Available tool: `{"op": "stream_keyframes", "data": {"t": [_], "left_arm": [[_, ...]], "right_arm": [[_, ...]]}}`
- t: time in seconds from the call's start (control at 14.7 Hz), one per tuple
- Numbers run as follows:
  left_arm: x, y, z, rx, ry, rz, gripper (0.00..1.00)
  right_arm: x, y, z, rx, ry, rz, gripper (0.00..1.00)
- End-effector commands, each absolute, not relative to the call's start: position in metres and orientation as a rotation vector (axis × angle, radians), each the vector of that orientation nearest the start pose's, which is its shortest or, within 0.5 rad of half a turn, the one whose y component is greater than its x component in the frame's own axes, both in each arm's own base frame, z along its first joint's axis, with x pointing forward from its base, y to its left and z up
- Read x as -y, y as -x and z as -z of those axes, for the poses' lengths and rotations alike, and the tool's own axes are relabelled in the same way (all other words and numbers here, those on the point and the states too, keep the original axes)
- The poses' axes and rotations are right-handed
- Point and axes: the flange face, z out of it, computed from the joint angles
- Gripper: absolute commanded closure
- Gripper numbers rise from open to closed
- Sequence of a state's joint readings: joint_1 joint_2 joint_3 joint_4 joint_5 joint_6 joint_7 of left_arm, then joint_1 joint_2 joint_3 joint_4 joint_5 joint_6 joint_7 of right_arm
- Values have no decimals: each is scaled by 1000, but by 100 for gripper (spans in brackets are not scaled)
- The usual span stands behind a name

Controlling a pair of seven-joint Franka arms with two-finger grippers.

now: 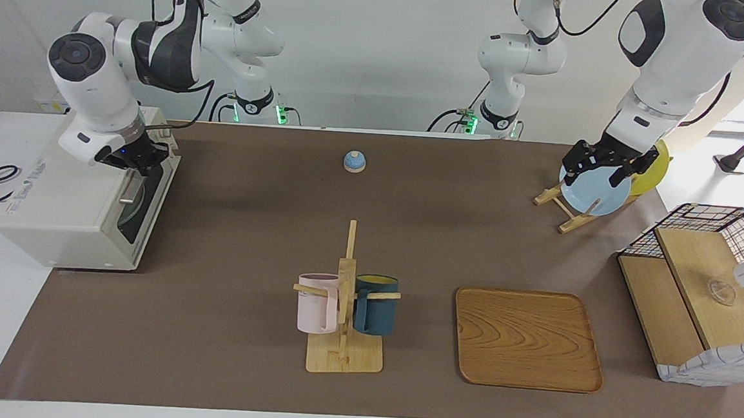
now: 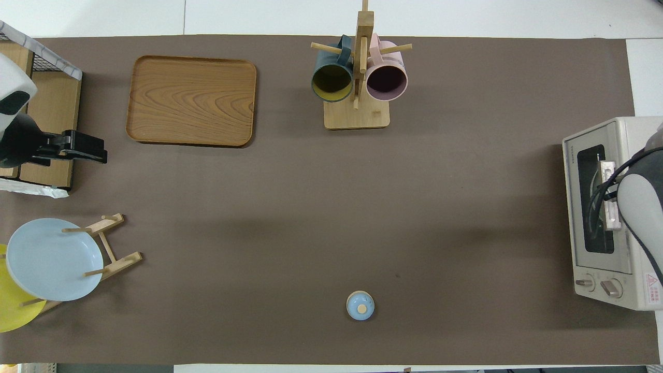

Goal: Put corn in oven

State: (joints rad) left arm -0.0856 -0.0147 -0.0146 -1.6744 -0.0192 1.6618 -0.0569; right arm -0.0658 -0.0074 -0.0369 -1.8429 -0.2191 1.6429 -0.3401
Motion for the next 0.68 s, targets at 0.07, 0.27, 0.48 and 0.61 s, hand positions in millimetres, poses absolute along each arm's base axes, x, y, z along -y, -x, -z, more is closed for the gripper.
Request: {"op": "stream_keyframes", "data": {"t": [0.07, 0.27, 0.48, 0.61], "left_arm": [[55, -550, -595, -63, 3139, 3, 0], [55, -550, -595, -63, 3139, 5, 0], [55, -550, -595, -63, 3139, 5, 0], [55, -550, -595, -63, 3139, 5, 0]], "right_arm": [[59, -537, -566, 448, 3191, -303, 99], [48, -537, -576, 406, 3107, -259, 76], [44, -539, -580, 377, 3094, -247, 51], [42, -541, -585, 375, 3097, -230, 28]]}}
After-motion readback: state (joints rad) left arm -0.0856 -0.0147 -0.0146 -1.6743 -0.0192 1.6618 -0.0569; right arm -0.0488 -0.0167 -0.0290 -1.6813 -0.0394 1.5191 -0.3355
